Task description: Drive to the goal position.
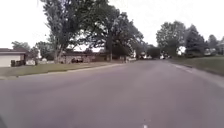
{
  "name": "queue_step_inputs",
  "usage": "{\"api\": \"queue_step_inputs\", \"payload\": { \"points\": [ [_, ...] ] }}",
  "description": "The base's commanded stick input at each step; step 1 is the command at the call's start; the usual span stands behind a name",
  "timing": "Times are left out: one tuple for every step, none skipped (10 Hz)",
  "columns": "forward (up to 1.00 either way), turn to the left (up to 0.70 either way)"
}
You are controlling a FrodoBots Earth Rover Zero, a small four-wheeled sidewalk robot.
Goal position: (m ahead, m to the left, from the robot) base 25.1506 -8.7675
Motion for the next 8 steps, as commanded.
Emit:
{"api": "queue_step_inputs", "payload": {
  "points": [
    [1.00, 0.02],
    [1.00, 0.02],
    [1.00, 0.02],
    [1.00, 0.00],
    [1.00, 0.02],
    [1.00, 0.00],
    [1.00, 0.00],
    [1.00, 0.01]
  ]
}}
